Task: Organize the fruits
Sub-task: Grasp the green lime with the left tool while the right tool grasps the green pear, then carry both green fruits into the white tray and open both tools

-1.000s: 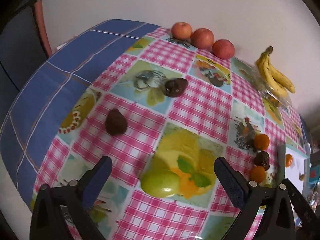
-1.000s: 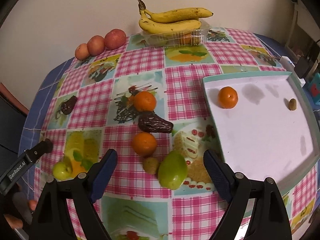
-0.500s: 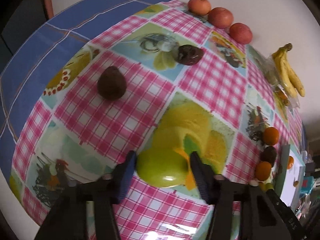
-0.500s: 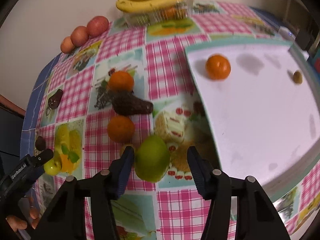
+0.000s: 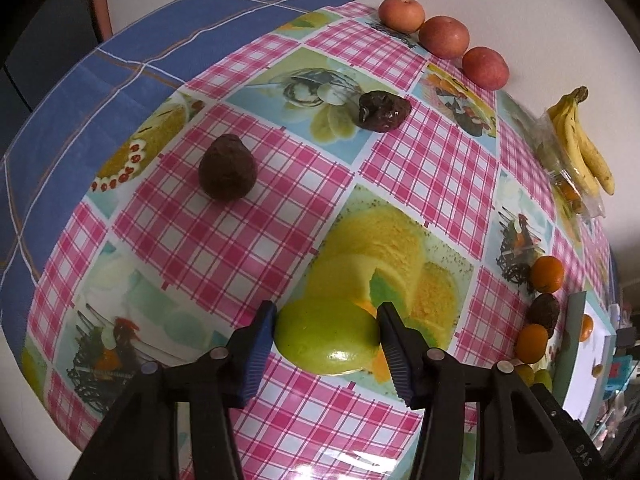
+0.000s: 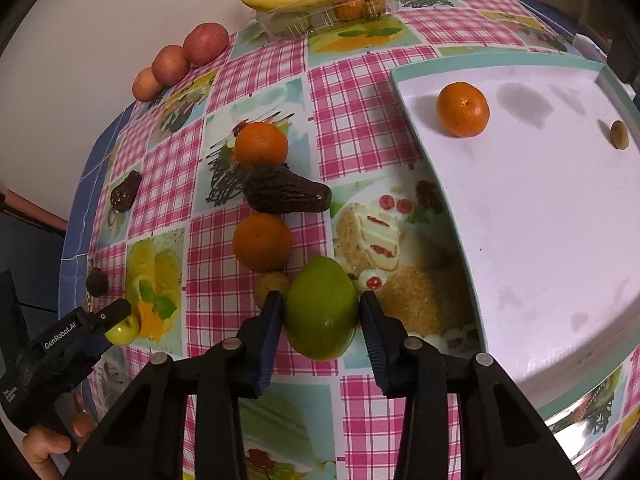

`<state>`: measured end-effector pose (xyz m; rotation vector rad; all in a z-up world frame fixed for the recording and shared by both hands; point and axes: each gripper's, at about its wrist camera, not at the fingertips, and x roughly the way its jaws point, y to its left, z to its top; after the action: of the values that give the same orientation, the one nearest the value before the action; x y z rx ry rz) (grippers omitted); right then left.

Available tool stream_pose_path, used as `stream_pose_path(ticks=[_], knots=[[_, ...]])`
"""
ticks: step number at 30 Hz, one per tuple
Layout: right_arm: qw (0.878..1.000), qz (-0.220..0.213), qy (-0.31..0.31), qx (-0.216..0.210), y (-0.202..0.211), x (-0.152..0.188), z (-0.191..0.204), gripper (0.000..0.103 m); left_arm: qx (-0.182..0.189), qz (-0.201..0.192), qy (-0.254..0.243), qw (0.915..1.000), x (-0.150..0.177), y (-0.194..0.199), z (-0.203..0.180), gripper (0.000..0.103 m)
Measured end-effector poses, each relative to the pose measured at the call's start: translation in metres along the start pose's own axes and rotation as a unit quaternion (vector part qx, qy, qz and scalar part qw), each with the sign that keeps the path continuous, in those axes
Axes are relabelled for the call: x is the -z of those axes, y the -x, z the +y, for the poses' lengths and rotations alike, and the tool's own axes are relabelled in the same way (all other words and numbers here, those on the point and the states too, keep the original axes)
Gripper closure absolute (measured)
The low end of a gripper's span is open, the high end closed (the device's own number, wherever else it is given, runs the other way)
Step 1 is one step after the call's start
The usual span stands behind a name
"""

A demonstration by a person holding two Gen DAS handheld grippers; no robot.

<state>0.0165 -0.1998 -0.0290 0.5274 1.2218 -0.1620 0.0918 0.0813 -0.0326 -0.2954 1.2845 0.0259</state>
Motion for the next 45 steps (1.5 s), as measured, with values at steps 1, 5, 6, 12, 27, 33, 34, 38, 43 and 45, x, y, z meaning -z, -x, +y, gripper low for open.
stream_pose_path(ticks=[1, 5, 6, 12, 27, 33, 34, 38, 43, 45], knots=[[1.0, 0.0, -0.001, -0.001, 0.0, 0.0, 0.0, 0.062, -0.001, 0.0, 0.0, 1.0, 0.0, 0.0, 0.0, 0.049], [1.0, 0.001, -0.001, -0.001, 0.0, 0.0, 0.001, 0.062, 0.002, -0.001, 0.007, 1.0, 0.0, 0.002, 0.002, 0.049], [1.0, 0.001, -0.001, -0.001, 0.001, 0.001, 0.001, 0.062, 0.009, 0.0, 0.01, 0.9999, 0.0, 0.002, 0.002, 0.049], [1.0, -0.001, -0.005, -0.004, 0.004, 0.001, -0.002, 0.062, 0.011, -0.015, -0.002, 0.9998, 0.002, 0.011, -0.011, 0.049], [0.999, -0.05, 0.001, -0.001, 0.037, -0.005, -0.013, 0.062, 0.023, -0.047, -0.04, 0.9978, 0.015, 0.034, -0.053, 0.049], [0.998, -0.067, -0.016, 0.012, 0.049, -0.01, -0.034, 0.062, 0.024, -0.048, -0.079, 0.9954, 0.029, 0.037, -0.08, 0.049], [0.997, -0.071, -0.02, 0.016, 0.052, -0.011, -0.04, 0.062, 0.026, -0.047, -0.086, 0.9948, 0.032, 0.037, -0.085, 0.049], [0.996, -0.078, -0.04, 0.03, 0.059, -0.014, -0.061, 0.062, 0.029, -0.046, -0.116, 0.9918, 0.043, 0.038, -0.106, 0.049], [0.991, -0.09, -0.066, 0.076, 0.067, -0.017, -0.094, 0.062, 0.046, -0.045, -0.156, 0.9857, 0.06, 0.04, -0.134, 0.049], [0.988, -0.096, -0.073, 0.1, 0.072, -0.018, -0.107, 0.062, 0.054, -0.048, -0.176, 0.9817, 0.067, 0.042, -0.147, 0.049]])
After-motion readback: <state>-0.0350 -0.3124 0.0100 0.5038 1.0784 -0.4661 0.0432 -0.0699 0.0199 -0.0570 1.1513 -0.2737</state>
